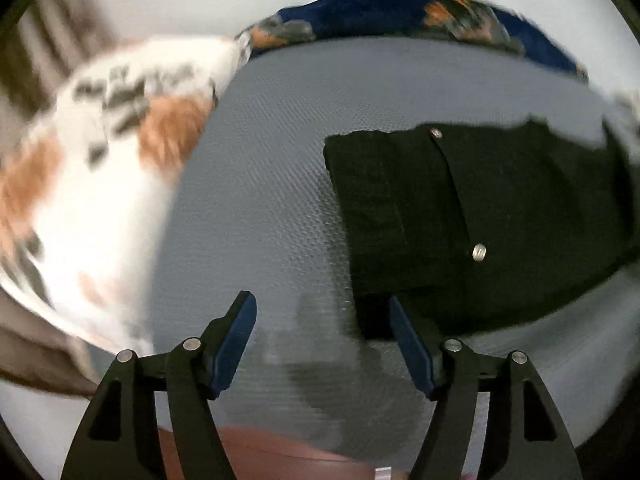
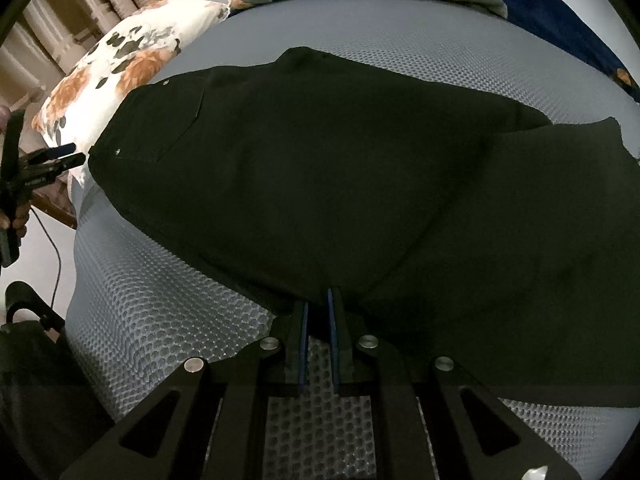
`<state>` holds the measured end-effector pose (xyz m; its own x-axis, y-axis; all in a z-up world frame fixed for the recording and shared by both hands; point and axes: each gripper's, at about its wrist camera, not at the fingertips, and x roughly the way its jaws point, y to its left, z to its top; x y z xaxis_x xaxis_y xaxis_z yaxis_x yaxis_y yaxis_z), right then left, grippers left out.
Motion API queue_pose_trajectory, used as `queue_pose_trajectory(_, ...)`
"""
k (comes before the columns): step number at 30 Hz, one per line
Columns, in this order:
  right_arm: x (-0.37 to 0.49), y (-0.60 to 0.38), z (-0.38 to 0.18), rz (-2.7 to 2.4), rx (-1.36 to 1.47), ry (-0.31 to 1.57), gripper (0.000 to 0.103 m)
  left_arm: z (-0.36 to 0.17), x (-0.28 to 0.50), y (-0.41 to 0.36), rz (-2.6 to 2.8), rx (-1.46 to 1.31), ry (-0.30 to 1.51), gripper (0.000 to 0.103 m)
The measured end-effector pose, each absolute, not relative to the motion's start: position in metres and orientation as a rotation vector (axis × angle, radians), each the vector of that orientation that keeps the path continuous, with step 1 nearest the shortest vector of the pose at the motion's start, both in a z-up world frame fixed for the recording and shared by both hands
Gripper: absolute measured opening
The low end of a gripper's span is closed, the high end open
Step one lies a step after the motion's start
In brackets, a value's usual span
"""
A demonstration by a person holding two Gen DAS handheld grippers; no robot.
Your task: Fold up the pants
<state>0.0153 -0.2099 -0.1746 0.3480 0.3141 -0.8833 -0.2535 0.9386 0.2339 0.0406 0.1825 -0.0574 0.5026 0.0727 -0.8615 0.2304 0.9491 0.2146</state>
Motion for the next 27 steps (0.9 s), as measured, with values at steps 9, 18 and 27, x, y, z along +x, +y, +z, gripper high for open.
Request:
queue_pose_trajectory(9, 0.021, -0.217, -0.172, 0.375, 0.158, 1.179, 0.008, -0.031, 0.014, 0.067, -0.490, 0.375, 0.849, 0.069)
queue_pose_trajectory(18, 0.026, -0.222, -0.166, 0.393, 0.235, 1.176, 0.009, -0.068, 0.001, -0.067, -0.860, 0.444, 0.849, 0.069)
queue_pose_trajectory(27, 0.027, -0.230, -0.159, 0.438, 0.299, 1.163, 0.015, -0.108, 0.000, -0.132, -0.894, 0.525, 0.901, 0.022)
